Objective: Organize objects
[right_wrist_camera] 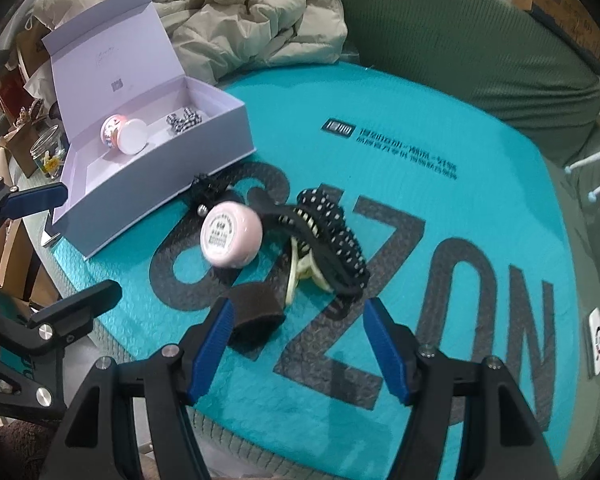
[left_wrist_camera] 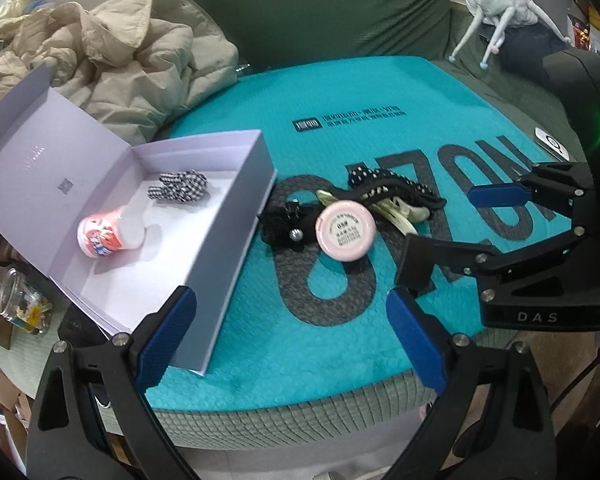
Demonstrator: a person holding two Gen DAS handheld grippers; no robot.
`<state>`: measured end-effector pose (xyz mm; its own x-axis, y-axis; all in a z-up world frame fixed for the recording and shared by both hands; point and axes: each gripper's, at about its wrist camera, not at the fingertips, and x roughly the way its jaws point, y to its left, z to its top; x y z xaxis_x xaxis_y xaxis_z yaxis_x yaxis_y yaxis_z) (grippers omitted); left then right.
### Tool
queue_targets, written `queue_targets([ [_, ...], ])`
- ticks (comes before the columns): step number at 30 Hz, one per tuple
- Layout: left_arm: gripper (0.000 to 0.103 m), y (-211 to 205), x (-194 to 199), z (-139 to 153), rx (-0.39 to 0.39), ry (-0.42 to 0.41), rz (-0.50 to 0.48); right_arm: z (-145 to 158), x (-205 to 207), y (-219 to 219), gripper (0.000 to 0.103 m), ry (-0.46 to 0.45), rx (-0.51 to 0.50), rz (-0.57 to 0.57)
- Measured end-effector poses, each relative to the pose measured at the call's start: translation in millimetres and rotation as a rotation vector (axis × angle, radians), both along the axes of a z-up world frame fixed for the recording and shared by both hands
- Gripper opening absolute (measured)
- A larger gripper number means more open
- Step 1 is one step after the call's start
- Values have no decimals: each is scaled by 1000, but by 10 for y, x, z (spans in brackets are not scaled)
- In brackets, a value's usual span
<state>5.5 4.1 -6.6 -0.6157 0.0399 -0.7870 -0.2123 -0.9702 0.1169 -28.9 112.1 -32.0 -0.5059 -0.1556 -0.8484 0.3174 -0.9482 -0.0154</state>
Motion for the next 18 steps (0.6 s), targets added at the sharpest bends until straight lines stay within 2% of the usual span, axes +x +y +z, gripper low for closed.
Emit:
queue_targets([
  [7,96,-31,54,-119,33,-23,-14,-130,38,26,68,-30,-71,-8],
  [15,96,-55,13,-192,25,-30,-18,-282,-29,-35,68,-56,-130,12],
  [18,96,-79,-39,-204,45,-34,-13,-330,-68,-37,62,-66,-166,22],
])
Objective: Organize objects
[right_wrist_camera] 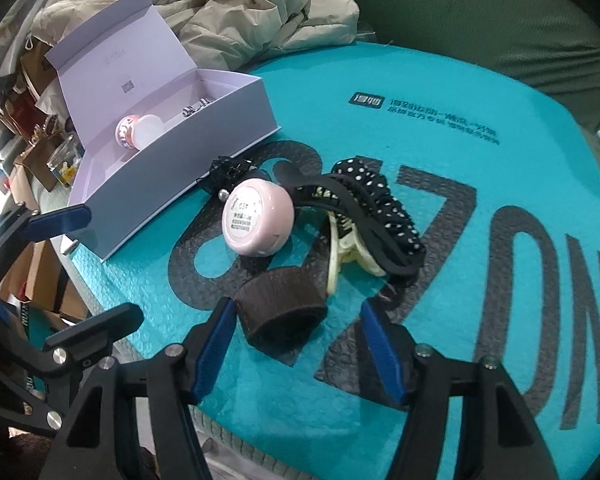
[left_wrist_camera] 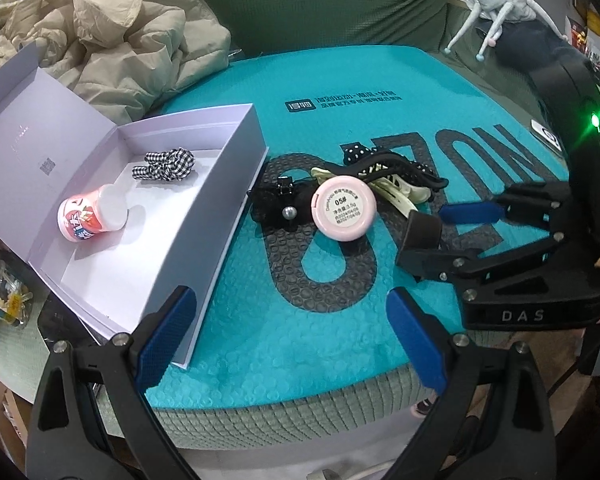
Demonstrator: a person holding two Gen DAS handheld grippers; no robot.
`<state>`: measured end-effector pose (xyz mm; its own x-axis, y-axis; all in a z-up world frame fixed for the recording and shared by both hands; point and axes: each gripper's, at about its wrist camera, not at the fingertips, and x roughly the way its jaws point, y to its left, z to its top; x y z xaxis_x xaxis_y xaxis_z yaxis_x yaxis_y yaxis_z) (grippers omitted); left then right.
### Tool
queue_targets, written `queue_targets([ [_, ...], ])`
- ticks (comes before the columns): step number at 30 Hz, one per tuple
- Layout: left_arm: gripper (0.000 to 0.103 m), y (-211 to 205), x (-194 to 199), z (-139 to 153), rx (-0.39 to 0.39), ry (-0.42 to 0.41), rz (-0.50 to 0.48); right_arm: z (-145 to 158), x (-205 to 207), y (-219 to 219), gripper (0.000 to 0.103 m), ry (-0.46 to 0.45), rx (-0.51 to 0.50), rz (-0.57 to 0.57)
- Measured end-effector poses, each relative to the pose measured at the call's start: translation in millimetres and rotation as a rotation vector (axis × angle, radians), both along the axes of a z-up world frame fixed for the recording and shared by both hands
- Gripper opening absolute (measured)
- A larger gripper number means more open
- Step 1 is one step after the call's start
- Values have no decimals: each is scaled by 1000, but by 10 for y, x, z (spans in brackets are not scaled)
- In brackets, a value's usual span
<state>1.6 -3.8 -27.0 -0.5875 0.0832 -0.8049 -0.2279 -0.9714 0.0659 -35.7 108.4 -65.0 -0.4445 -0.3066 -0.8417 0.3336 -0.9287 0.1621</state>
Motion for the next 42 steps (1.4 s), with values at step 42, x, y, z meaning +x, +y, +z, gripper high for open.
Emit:
queue_targets([
  [42,64,417,-868,-381,180,-63,0,-190,305,720,43,37,-233,-190],
])
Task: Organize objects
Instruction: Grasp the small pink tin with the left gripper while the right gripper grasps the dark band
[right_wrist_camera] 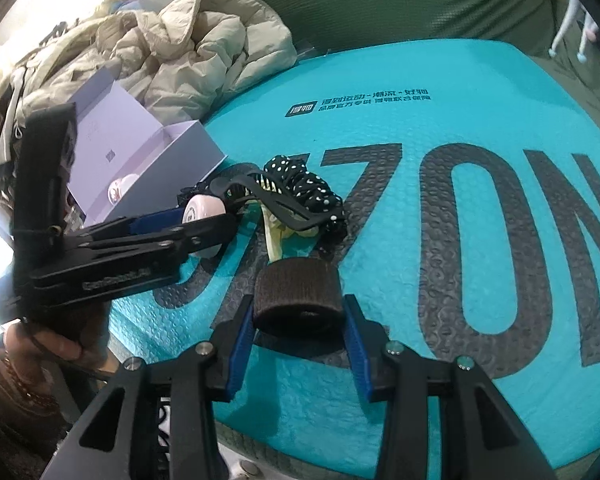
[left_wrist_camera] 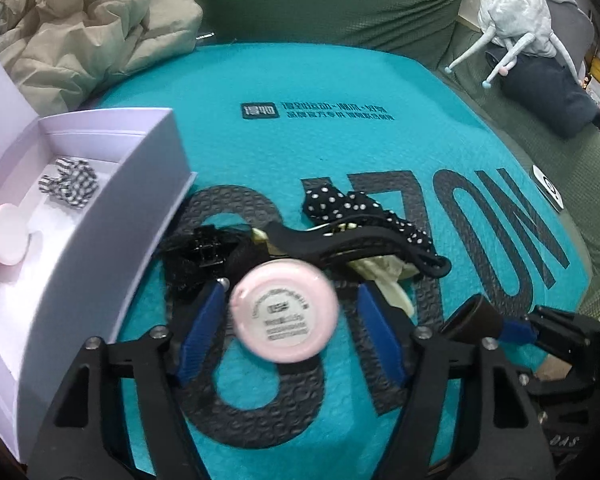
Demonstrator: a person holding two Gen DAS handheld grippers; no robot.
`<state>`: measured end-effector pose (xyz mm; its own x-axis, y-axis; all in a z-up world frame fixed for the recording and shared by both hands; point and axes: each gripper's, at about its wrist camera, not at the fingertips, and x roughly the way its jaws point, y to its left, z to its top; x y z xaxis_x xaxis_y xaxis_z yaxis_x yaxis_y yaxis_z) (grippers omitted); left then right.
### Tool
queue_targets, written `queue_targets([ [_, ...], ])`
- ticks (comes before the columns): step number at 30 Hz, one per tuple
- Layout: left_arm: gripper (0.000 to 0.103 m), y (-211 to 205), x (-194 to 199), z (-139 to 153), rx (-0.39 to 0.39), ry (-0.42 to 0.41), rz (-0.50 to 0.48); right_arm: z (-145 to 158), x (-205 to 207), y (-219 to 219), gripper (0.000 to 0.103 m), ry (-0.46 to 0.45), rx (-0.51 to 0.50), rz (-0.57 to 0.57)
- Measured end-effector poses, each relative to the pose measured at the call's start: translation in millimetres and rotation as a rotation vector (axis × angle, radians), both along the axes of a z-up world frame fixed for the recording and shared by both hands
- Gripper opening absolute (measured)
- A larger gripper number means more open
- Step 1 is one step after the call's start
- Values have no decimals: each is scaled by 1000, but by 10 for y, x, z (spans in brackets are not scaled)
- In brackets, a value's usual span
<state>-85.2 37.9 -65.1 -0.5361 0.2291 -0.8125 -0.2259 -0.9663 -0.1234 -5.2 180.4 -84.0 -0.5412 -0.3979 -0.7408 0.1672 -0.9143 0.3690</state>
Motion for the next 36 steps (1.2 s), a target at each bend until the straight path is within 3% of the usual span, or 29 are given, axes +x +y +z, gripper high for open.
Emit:
queue_targets([
  [4,53,153,28,-83,-7,-35,-32,-14,-8,37,43,-4,-30,1],
  [6,49,236,99,-82,-46,-9,-61,-20,-11,51,43,-5,-41,0],
  [12,49,332,267,-90,-89,1,-115,-24,-5,47,43,-4,-38,0],
  [27,49,97,556,-16,-71,-37,-84,47,159,-52,43,18,59,-11],
  [32,49,99,601,29,-70,-21,-86,43,172,-42,43,22,49,-12],
  [36,49,74,613,27,-70,-25,-78,23,129,-16,50,13,28,-37],
])
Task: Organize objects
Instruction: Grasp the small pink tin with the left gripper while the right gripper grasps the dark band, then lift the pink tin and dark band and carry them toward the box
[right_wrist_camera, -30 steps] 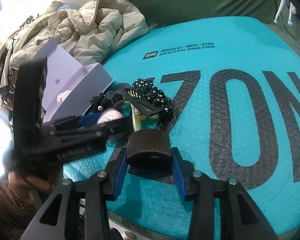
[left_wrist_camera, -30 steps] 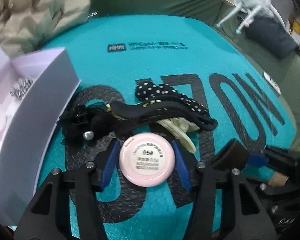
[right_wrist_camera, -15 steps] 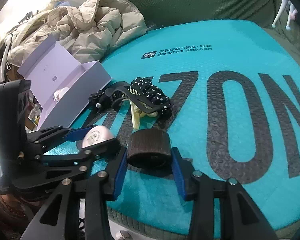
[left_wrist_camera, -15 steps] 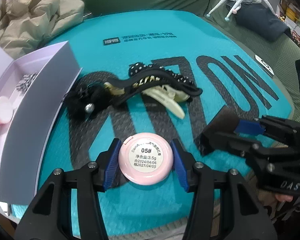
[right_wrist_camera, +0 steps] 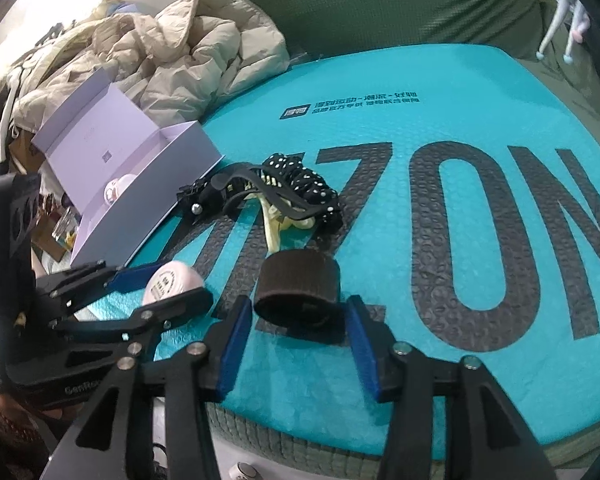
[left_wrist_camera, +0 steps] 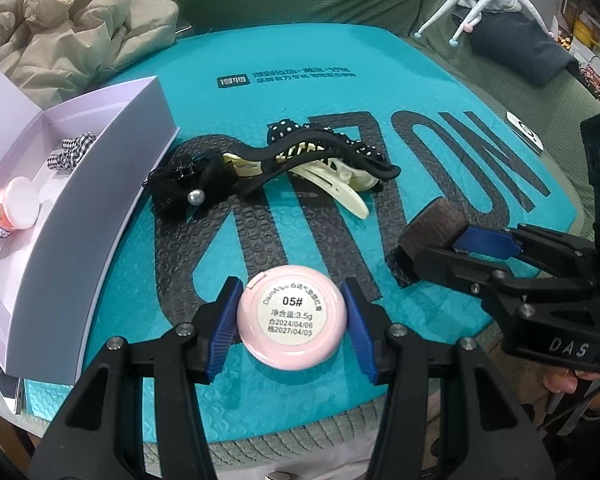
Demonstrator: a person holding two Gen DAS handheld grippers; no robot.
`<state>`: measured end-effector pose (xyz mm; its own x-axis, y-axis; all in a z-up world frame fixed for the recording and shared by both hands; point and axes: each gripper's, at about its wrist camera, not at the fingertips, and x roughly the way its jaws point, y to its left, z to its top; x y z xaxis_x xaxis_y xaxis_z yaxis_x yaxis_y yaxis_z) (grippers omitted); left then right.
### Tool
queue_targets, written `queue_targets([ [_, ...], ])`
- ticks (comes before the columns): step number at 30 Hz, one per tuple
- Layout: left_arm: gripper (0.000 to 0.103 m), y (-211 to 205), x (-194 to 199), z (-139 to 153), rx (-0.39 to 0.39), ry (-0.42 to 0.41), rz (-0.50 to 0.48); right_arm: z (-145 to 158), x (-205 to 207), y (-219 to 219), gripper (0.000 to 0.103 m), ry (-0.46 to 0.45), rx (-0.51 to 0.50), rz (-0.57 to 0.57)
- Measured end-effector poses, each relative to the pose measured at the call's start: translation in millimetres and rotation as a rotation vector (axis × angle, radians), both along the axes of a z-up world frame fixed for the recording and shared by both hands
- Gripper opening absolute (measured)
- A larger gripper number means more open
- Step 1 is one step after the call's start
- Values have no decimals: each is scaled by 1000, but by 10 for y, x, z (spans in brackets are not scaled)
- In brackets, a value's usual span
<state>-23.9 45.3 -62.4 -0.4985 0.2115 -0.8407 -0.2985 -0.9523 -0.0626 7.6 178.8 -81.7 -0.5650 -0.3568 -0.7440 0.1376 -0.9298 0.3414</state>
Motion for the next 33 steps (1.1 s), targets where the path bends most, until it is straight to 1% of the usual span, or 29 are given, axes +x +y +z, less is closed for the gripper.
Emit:
queue_targets([
  [6,49,-43,-30,-16,7,-12,15,-21,-56,-19,50,10,-1,-17],
  [9,49,-55,-38,-17,11,-15,18,-21,-55,-29,43,14,3,-21],
  [12,49,-59,-49,-17,8,-28,21,-16,-48,-25,43,19,-2,-19],
  [19,49,-114,-51,44,35,-55,38,13,-2,-1,43,28,-14,-28],
  [22,49,-135,-17,126,46,-44,35,26,31,6,43,31,-20,-38],
  [24,49,-148,8,182,37,-28,36,39,56,9,43,32,-28,-42],
  [28,49,-191,89,327,-7,24,51,97,123,-25,43,36,-27,-36],
  [30,49,-216,121,380,-2,28,54,126,167,-48,43,44,-17,-29],
  [33,49,-239,175,447,-15,34,69,174,230,-53,43,58,-20,-26],
])
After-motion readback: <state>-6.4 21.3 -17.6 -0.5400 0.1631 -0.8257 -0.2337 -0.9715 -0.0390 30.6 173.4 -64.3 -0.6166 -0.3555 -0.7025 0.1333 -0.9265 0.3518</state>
